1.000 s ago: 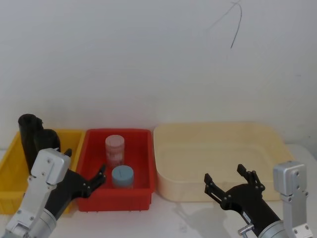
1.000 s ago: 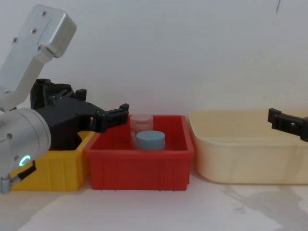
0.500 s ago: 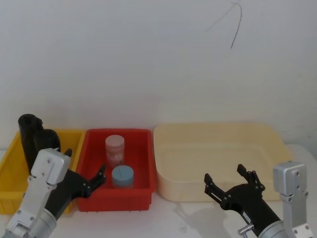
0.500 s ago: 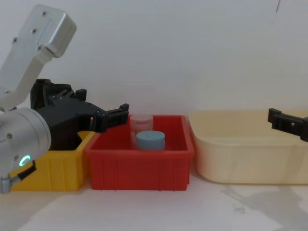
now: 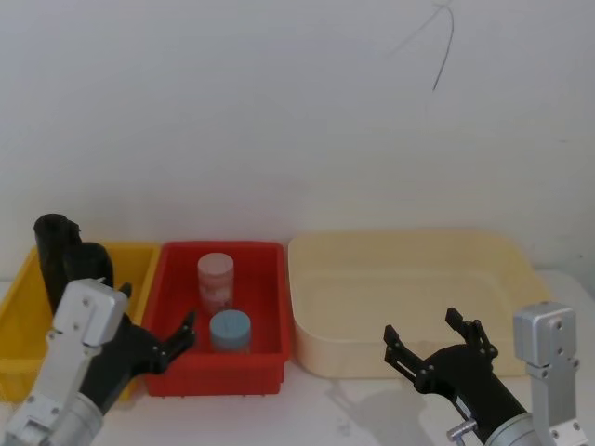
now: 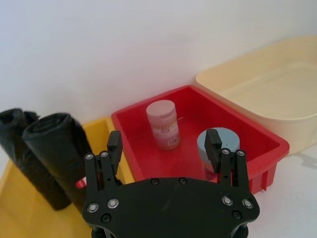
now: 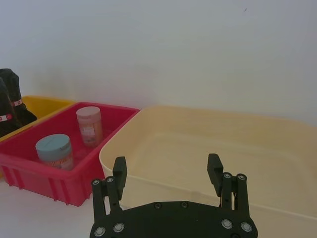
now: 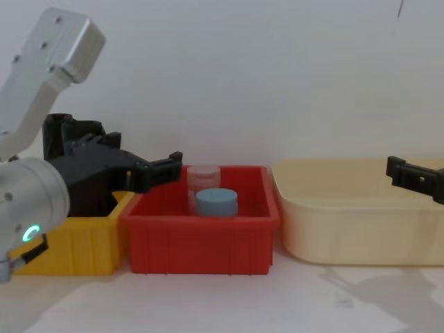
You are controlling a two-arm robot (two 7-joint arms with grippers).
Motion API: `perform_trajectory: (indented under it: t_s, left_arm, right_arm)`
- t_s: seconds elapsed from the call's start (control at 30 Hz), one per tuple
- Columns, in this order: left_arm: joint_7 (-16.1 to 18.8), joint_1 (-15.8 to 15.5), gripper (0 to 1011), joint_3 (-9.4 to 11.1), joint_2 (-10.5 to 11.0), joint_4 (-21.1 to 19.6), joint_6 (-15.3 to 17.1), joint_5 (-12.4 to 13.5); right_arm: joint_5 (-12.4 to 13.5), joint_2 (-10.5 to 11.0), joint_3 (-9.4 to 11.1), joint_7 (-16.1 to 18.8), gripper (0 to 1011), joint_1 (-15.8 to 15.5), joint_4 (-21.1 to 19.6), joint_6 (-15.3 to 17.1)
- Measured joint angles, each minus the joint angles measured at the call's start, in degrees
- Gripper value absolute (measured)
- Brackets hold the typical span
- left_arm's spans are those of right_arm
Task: Pick up the garbage bag with the one hand and transfer it to the other hand.
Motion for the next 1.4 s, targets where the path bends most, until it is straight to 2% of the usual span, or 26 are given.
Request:
perform_trajectory:
  t_s: [0.1, 0.37, 0.7, 0.93, 1.03, 1.4]
  left_arm:
    - [0.02, 0.80, 1000, -0.71, 0.20, -0.61, 0.51, -0.64]
    - [1.08, 4.52, 1001, -5.05, 1.35, -2.85, 2.95, -3.80]
    - [1.28, 5.06, 1000, -8.17, 1.58, -2.07, 5.23, -6.32]
    - [0.51, 3.38, 1000, -8.64, 1.25, -0.31, 6.27, -6.79]
    - [-0.29, 1.73, 1001, -8.59, 0.88, 1.12, 6.75, -6.86]
    - [-2.43, -3.12, 1001, -7.47, -0.25, 5.78, 7.38, -6.03]
  right_arm:
    - [0.00, 0.00, 0.00, 0.00, 1001, 0.00, 0.00, 0.00]
    - [0.00, 0.00, 0.00, 0.00, 1001, 0.00, 0.00, 0.00]
    - [0.00, 0.00, 0.00, 0.00, 1001, 0.00, 0.00, 0.00]
    - [0.00, 0.00, 0.00, 0.00, 1001, 0.00, 0.00, 0.00]
    - [0.00, 0.00, 0.00, 0.00, 1001, 0.00, 0.00, 0.00]
    - [0.00, 0.00, 0.00, 0.00, 1001, 0.00, 0.00, 0.00]
